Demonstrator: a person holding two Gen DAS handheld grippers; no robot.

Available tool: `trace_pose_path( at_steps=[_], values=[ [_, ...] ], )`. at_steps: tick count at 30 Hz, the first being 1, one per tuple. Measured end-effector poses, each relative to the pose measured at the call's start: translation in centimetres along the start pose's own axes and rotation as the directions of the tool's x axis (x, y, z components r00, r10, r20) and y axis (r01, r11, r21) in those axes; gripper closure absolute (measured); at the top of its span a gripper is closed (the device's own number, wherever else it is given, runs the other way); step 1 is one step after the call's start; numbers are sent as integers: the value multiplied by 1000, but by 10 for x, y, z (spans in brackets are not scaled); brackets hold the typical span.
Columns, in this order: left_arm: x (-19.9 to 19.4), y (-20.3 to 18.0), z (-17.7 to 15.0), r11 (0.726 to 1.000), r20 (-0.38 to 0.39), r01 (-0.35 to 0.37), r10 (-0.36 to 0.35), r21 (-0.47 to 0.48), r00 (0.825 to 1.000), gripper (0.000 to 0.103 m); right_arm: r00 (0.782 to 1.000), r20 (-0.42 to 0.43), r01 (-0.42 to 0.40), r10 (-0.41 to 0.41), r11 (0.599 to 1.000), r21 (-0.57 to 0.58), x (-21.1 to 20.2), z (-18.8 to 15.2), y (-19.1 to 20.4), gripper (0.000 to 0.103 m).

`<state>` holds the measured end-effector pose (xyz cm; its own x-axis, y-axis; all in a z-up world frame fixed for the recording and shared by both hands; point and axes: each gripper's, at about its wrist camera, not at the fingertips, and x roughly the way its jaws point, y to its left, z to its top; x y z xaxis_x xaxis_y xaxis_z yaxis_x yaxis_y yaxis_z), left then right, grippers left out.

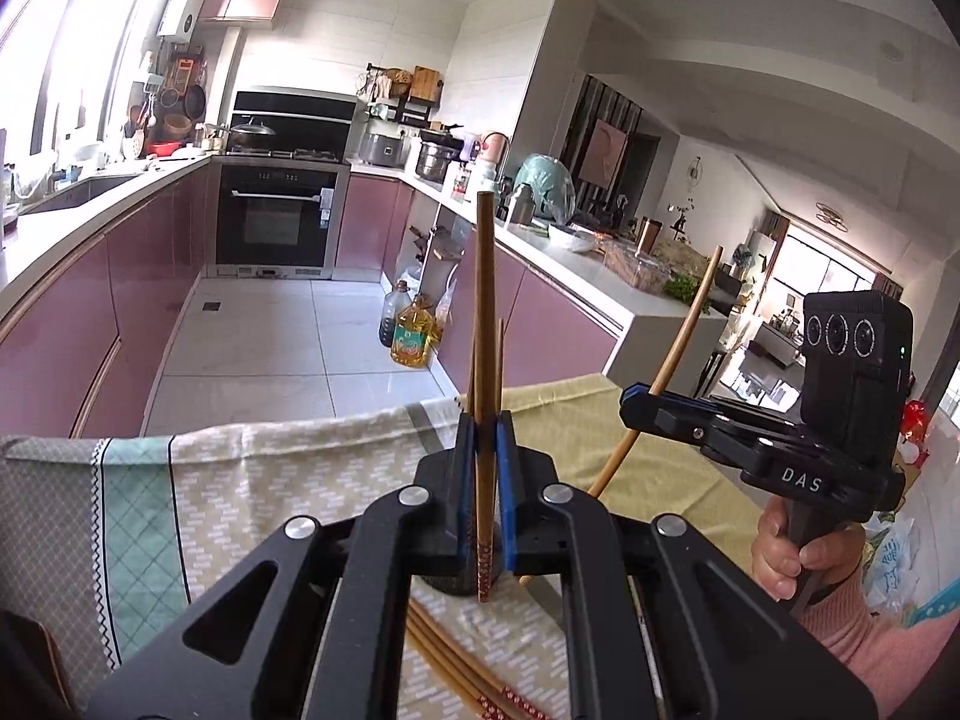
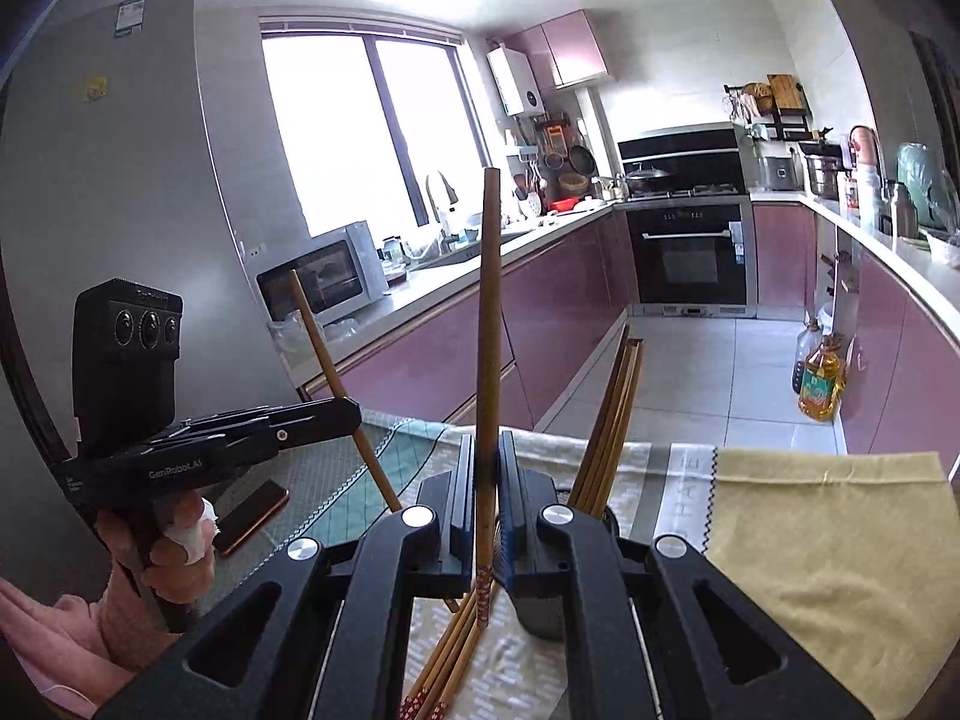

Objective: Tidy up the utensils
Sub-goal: 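Lift the chopsticks upright with the right gripper above the mesh holder, then lower the chopsticks into the mesh holder and open the right gripper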

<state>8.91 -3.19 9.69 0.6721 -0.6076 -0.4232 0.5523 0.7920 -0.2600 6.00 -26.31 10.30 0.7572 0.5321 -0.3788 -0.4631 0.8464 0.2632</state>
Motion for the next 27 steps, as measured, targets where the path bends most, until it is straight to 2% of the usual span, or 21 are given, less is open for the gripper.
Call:
trace_pose_path(
  at_steps=[7,15,20,27],
  values=[
    [14,-1,20,1000,21,10,-10,-3,1000,96,1000,24,7,-7,1000,-4,3,18,-4,97],
    [31,-5,32,1000,23,19,-19,-3,1000,96,999,27,23,-23,1000,-2,12,20,-8,97],
    [34,-9,36,1000,31,0,0,18,1000,95,999,22,32,-32,999,3,15,18,-10,97],
    [45,-13,32,999,-3,-30,31,38,1000,96,999,1,49,-49,999,12,25,15,-16,97]
  ],
)
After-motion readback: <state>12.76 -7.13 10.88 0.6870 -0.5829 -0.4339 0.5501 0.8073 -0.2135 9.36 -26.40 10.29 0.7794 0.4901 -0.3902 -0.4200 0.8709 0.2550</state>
